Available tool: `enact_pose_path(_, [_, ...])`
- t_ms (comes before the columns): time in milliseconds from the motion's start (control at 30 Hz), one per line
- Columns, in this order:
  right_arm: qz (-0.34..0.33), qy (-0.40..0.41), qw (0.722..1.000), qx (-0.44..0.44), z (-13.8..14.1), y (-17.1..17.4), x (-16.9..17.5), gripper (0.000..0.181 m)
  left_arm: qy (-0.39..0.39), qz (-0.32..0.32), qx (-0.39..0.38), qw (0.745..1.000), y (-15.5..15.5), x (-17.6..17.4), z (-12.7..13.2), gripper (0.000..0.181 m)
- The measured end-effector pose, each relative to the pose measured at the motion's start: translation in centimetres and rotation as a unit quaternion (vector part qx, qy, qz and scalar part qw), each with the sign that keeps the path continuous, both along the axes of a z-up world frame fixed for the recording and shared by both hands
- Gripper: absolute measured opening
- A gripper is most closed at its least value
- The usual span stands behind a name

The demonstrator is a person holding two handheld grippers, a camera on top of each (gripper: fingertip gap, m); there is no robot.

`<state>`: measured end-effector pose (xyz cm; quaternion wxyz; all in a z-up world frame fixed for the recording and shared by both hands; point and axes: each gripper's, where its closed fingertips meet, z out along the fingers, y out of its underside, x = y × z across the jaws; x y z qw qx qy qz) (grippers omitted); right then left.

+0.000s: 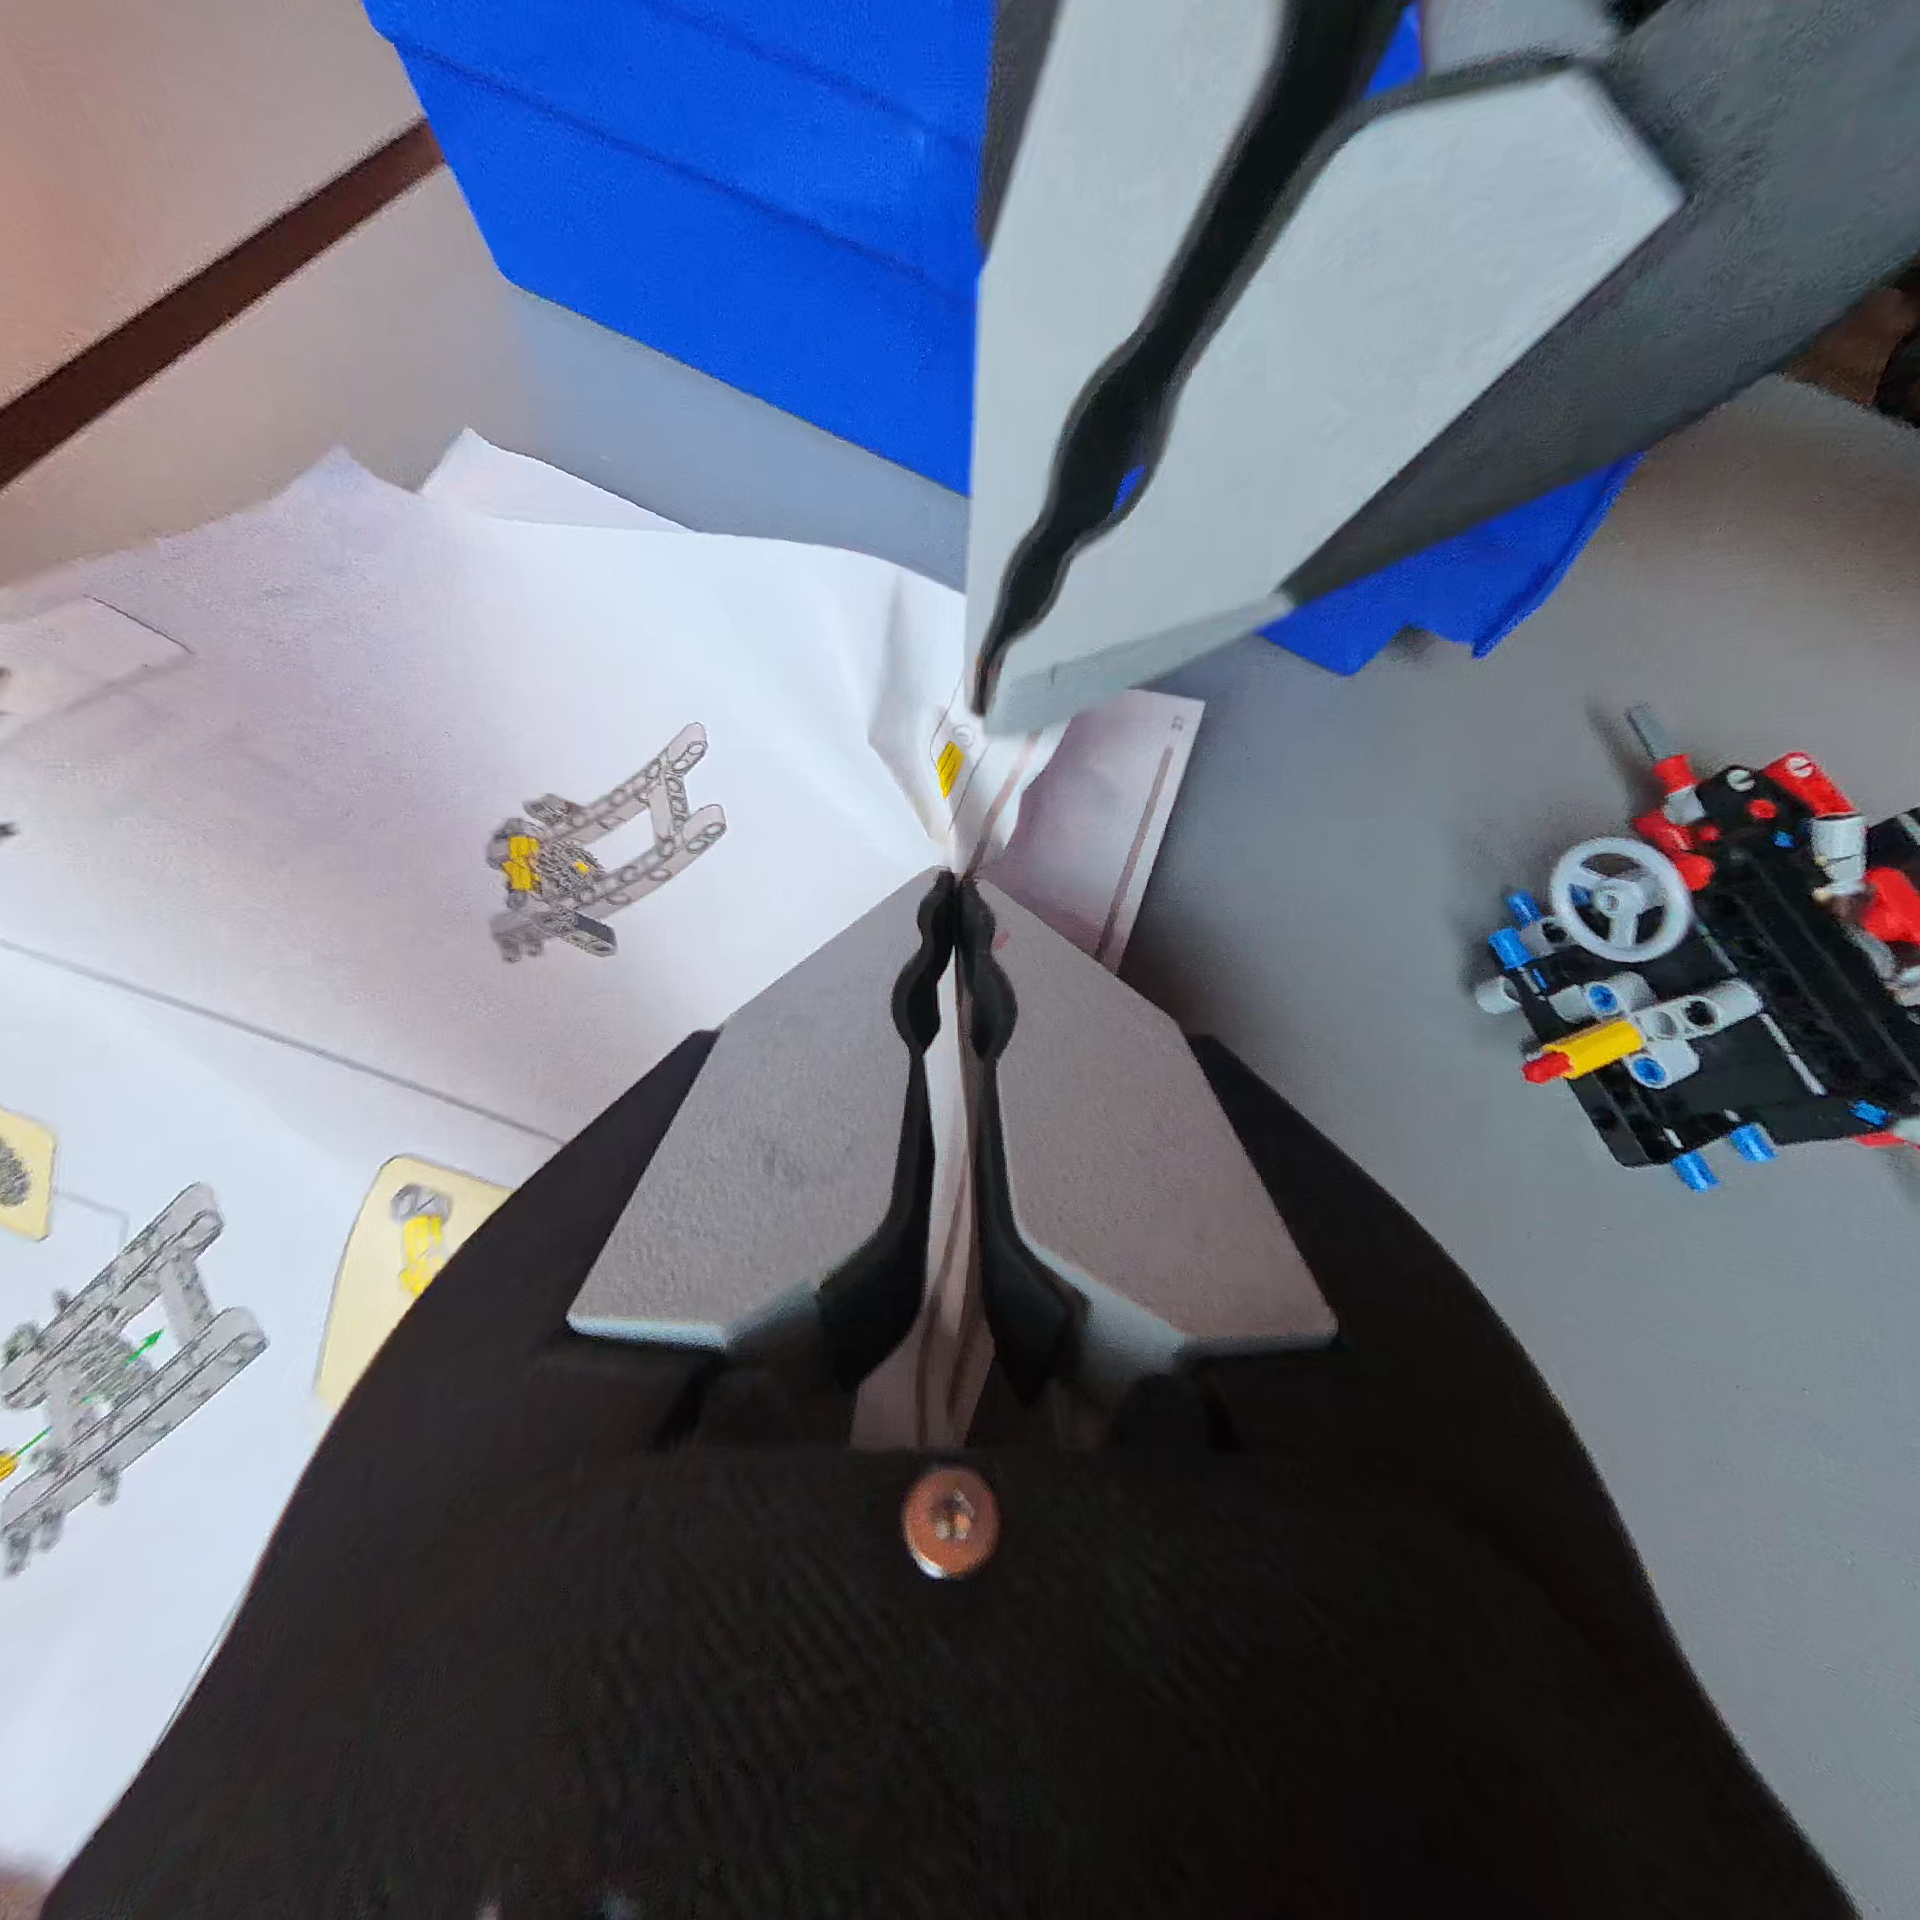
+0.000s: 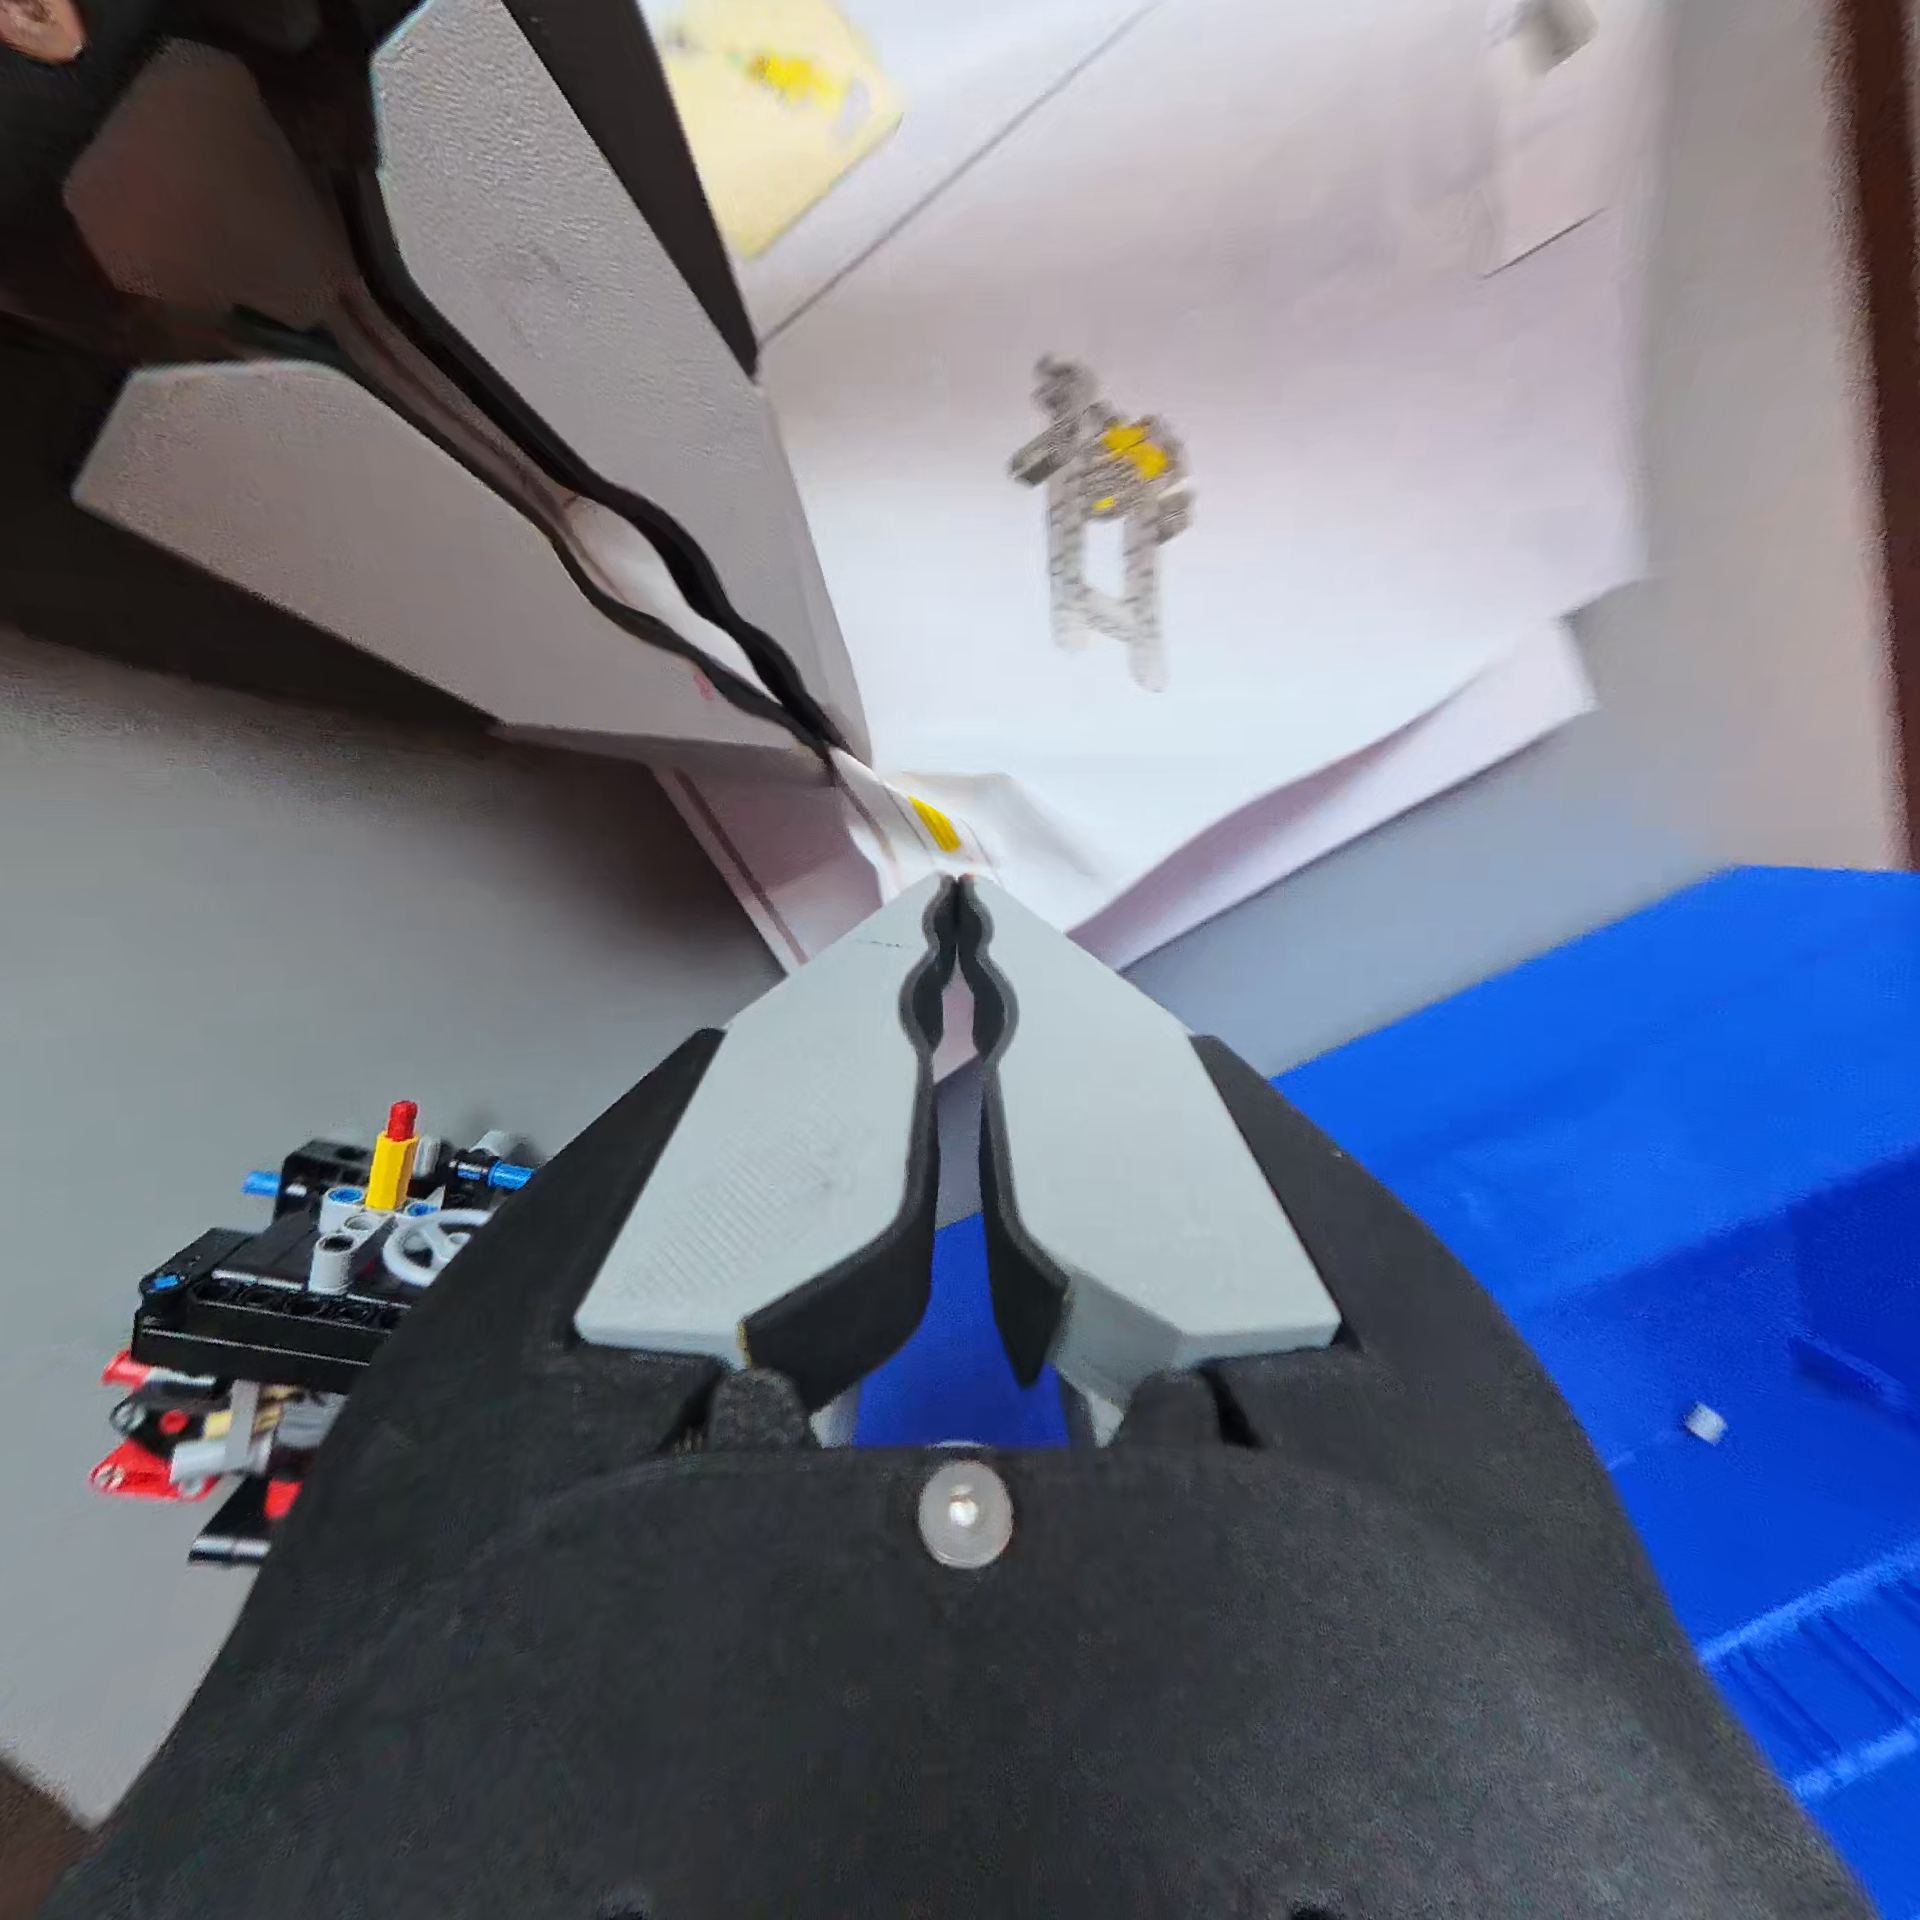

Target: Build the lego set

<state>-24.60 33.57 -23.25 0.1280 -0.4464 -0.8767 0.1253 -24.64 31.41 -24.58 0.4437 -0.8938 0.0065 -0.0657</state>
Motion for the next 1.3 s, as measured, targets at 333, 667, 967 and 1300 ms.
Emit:
enact_pose_path(333, [-0.132, 0.376, 0.892, -0.212, 16.1, -4.3, 1.3, 0.027, -0.037, 0.025, 0.152, 0.987, -6.1, -1.0, 9.8, 0.000])
enact_pose_path(667, [-0.078, 0.259, 0.929, -0.254, 6.3, -16.3, -3.5, 0.039, -0.012, 0.172, 0.222, 0.960, -20.2, -7.5, 13.0, 0.000])
enact_pose_path(967, [-0.063, 0.197, 0.946, -0.249, 2.4, -19.9, -10.2, 0.039, -0.042, 0.339, 0.179, 0.923, -29.8, -13.5, 8.0, 0.000])
enact_pose_path(1300, [-0.018, 0.150, 0.961, -0.229, -1.5, -20.8, -11.2, 0.045, -0.026, 0.393, 0.217, 0.893, -38.3, -13.5, 9.8, 0.001])
